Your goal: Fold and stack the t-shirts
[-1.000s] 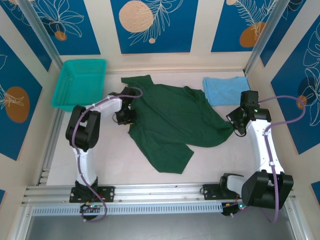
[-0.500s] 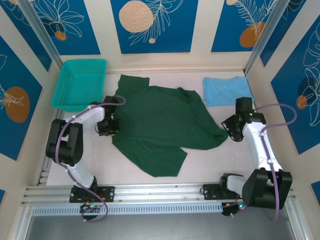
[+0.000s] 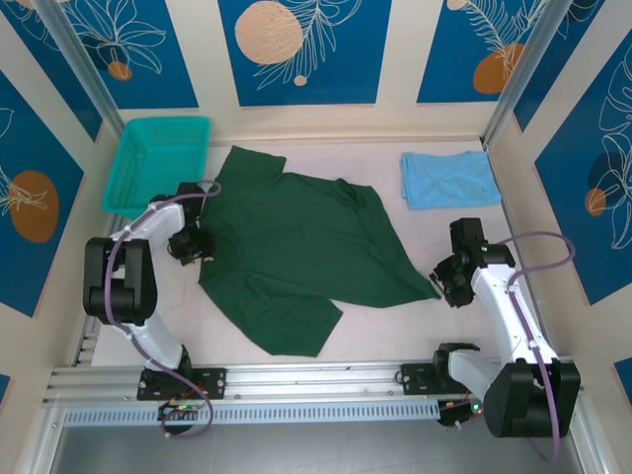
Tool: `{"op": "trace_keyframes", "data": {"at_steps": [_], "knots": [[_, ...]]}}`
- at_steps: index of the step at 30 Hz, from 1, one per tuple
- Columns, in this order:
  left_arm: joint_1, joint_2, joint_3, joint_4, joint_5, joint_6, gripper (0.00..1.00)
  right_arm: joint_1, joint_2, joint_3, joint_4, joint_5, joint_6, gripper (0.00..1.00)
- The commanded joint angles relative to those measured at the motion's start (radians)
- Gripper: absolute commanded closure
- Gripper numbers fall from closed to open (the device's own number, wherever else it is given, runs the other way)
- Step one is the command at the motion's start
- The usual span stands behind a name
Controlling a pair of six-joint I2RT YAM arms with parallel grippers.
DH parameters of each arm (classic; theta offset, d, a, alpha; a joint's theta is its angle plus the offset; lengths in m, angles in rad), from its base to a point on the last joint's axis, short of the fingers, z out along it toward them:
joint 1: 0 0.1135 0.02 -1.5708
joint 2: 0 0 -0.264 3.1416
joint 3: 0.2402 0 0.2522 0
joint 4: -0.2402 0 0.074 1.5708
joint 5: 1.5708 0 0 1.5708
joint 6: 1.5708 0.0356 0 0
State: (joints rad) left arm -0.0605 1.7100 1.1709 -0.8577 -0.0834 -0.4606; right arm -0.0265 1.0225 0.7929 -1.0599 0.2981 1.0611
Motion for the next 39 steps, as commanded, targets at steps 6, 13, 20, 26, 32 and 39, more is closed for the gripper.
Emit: {"op": "trace_keyframes", "data": {"at_steps": [6,13,20,26,32,39], "knots": [[-0.134,-0.097,0.207,-0.045,0.116,-0.063,0.43,0.080,0.027,0.162,0.133,0.107,-0.038,0.49],[-0.277,0.091,0.319,0.014,0.161,-0.049,0.40,0.281,0.527,0.551,0.298,-0.068,-0.319,0.44],[-0.276,0.293,0.390,0.034,0.171,-0.092,0.42,0.344,1.053,1.086,0.238,-0.175,-0.646,0.39],[-0.271,0.391,0.461,-0.019,0.124,-0.045,0.42,0.338,1.274,1.324,0.276,-0.266,-0.817,0.43],[-0.269,0.422,0.515,-0.033,0.094,-0.019,0.43,0.309,1.398,1.460,0.249,-0.297,-0.908,0.44],[-0.263,0.461,0.553,-0.058,0.074,-0.001,0.43,0.307,1.473,1.526,0.213,-0.328,-0.968,0.45]]}}
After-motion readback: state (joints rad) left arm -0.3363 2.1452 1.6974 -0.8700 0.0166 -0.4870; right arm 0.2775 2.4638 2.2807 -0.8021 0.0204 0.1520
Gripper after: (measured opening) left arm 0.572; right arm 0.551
